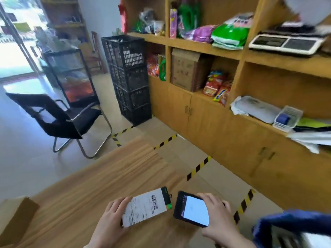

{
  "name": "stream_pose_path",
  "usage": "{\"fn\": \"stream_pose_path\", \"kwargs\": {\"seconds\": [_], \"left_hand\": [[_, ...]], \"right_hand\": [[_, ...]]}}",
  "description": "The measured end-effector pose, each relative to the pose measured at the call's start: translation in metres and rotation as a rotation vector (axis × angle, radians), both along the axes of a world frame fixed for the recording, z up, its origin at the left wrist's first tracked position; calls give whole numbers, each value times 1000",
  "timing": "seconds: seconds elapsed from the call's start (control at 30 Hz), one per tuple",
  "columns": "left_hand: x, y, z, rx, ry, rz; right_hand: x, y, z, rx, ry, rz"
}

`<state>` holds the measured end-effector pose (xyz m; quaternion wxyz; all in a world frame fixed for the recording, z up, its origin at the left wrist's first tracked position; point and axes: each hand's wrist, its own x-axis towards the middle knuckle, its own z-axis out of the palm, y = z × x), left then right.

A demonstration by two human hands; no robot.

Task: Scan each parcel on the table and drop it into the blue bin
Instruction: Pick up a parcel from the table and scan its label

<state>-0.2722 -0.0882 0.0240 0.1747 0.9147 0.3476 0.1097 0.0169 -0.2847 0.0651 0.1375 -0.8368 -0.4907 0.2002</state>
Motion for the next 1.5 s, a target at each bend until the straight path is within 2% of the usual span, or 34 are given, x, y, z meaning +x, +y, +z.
{"fn": "stream_pose_path", "kwargs": {"seconds": [0.1,0.3,0.5,0.63,0.8,1.0,1.3,1.5], "left_hand": [[79,-16,-2,23,8,-101],[247,-78,-4,-65,113,-357],[373,-170,-18,-149,216,-587],[428,-220,-28,-194,335,-775],[493,-267,-55,-269,407,-1001],[570,-304,-123,-299,545,-1182],[641,-356,-254,-67,698,-1352],[654,-378,-338,-4,748,-1371]], "right_hand": [[51,-56,1,20,30,-153],[126,-187,-4,38,76,-585],[148,-316,-15,4,101,-952],[147,-365,-23,26,169,-1160],[149,-394,-44,102,259,-1457],[167,-393,-82,44,379,-1638],[215,-381,-189,-29,487,-1984],[236,-391,-267,-119,370,-2041]]}}
